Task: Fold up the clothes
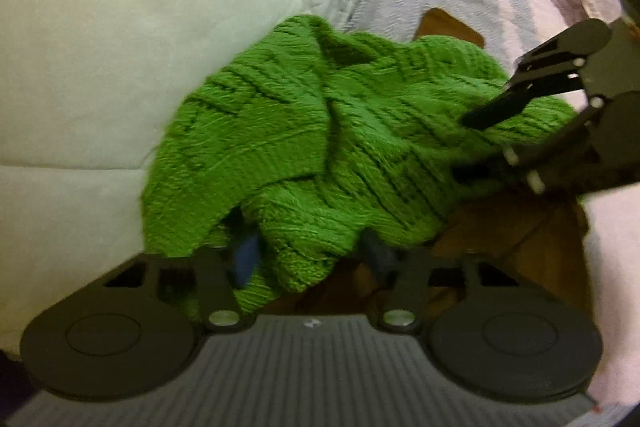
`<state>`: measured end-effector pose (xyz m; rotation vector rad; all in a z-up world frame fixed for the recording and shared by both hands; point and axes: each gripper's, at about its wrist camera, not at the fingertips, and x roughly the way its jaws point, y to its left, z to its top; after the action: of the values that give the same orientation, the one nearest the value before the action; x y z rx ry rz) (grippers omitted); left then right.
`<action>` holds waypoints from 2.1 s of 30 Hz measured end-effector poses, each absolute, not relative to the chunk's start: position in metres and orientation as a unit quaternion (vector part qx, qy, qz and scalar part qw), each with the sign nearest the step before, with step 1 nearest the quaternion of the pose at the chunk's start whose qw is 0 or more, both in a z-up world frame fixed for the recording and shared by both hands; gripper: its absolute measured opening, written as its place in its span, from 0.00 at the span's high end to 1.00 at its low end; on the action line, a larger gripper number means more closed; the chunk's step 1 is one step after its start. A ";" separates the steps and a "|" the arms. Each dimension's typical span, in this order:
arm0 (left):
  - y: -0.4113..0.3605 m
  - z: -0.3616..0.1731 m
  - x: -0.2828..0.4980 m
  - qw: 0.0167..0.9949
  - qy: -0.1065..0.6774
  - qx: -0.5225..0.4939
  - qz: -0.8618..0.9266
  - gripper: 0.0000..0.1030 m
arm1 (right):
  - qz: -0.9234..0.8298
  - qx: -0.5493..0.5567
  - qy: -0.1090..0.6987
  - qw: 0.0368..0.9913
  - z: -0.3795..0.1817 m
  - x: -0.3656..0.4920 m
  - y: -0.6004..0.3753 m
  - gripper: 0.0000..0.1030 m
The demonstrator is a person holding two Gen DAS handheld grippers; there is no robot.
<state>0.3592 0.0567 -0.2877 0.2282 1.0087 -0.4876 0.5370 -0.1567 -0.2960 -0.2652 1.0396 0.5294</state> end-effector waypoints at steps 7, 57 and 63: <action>0.040 -0.249 0.352 0.852 0.451 0.120 -0.237 0.79 | 0.210 -0.115 0.439 0.866 -0.235 0.527 -0.178 0.94; 0.008 -0.243 0.272 0.786 0.338 0.339 -0.392 0.20 | 0.146 -0.295 0.435 0.838 -0.337 0.407 -0.207 0.93; 0.006 -0.227 0.297 0.794 0.309 0.315 -0.418 0.18 | 0.025 -0.160 0.421 0.892 -0.257 0.399 -0.285 0.96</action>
<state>0.2971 0.0060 -0.2267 0.6782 0.6632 -0.8992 0.3992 -0.2852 -0.2575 -0.3312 0.8741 0.0523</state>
